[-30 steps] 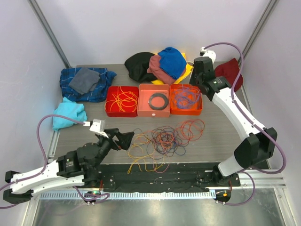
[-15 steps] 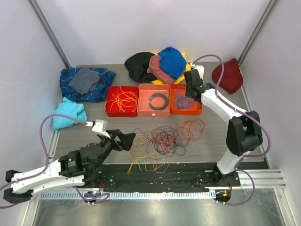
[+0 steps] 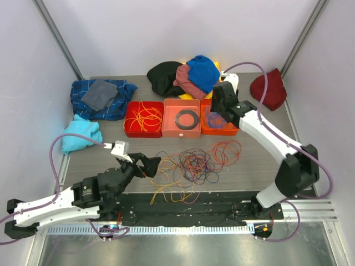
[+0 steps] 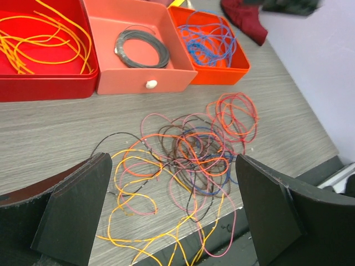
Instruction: Untangle the cables
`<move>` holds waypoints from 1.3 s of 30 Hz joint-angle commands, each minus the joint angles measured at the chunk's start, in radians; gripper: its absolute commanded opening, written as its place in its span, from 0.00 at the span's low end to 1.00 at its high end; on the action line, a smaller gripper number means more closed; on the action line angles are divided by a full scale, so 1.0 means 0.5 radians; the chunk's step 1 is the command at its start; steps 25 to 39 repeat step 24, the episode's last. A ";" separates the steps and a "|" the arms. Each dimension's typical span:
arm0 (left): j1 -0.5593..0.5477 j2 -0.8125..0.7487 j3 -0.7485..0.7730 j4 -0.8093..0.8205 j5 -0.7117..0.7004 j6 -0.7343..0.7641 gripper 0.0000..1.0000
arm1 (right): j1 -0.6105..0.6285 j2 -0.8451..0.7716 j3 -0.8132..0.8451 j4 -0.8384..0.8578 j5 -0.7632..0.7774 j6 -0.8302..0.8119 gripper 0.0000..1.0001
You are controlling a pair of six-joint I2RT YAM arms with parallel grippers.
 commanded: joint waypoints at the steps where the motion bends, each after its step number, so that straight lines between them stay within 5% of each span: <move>1: 0.007 0.095 0.028 0.043 -0.115 -0.031 1.00 | 0.156 -0.401 -0.129 -0.028 0.076 0.132 0.56; 6: 0.016 0.233 0.147 -0.065 -0.192 -0.083 1.00 | 0.478 -0.901 -0.737 0.386 -0.117 0.197 0.53; 10: 0.034 0.417 0.249 -0.035 -0.152 0.045 1.00 | 1.225 -1.132 -1.054 0.449 0.433 0.236 0.54; 14: 0.080 0.625 0.356 0.064 -0.057 0.107 1.00 | 1.512 -1.080 -1.045 0.319 0.705 0.340 0.56; 24: 0.151 1.131 0.705 -0.192 0.014 -0.150 1.00 | 1.515 -1.230 -1.106 0.393 0.791 0.197 0.56; 39: 0.151 1.131 0.705 -0.192 0.014 -0.150 1.00 | 1.515 -1.230 -1.106 0.393 0.791 0.197 0.56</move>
